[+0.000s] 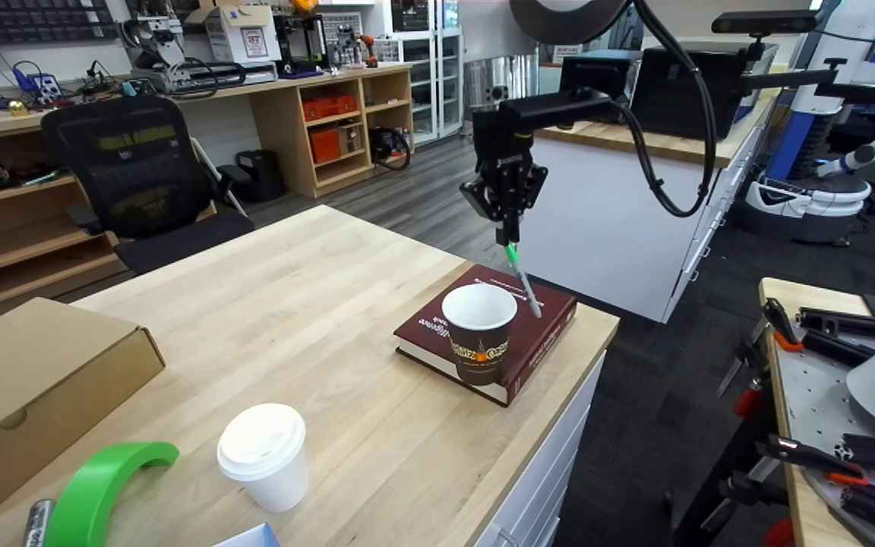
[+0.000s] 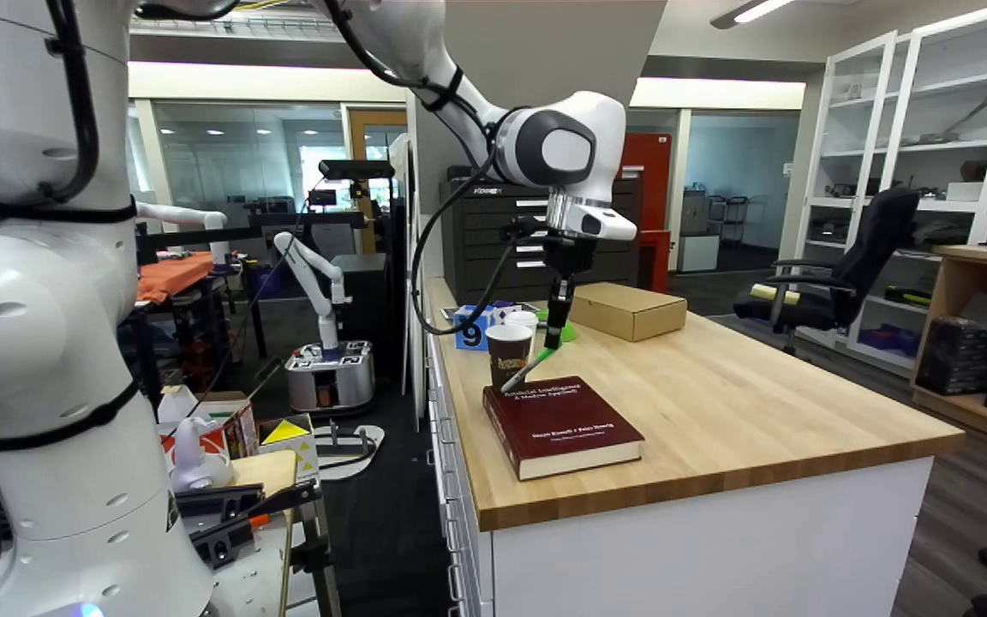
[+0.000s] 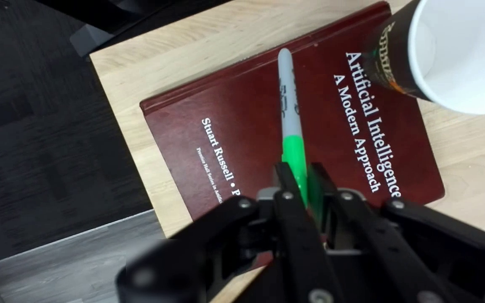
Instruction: Take the green pen out of the brown coffee cup
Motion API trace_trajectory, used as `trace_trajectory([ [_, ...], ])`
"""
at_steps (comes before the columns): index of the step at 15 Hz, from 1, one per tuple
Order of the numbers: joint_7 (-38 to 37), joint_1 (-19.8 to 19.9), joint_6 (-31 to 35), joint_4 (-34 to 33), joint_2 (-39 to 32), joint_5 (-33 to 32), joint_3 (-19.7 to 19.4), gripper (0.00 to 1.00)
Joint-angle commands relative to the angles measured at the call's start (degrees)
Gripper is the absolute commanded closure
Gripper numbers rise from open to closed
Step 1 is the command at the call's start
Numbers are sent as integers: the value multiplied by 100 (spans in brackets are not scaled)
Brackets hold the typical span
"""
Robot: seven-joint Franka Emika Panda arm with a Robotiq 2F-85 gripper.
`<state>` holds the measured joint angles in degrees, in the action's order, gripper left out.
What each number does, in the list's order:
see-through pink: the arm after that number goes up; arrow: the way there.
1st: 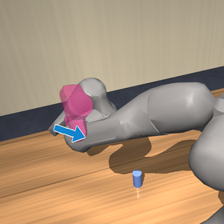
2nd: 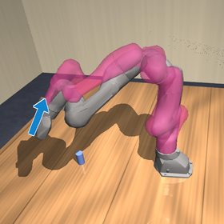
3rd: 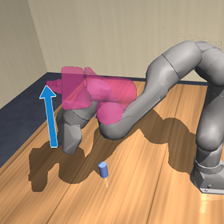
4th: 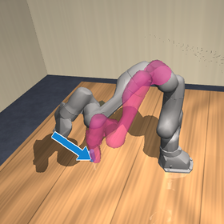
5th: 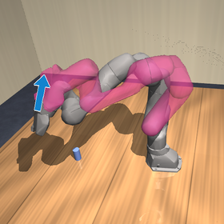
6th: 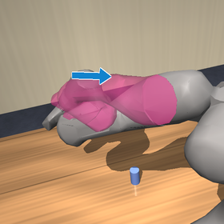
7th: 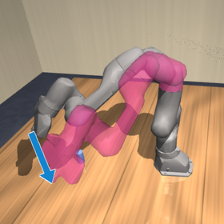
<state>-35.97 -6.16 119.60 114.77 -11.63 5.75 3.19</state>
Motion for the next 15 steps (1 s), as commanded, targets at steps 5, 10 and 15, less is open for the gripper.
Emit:
trace_trajectory([
  [5, 987, 198, -5, -508, -752, 784, -96, 97],
  [10, 1135, 236, -67, -782, -1142, 964, -142, 97],
  [15, 1153, 219, -16, -916, -1422, 1042, -132, 97],
])
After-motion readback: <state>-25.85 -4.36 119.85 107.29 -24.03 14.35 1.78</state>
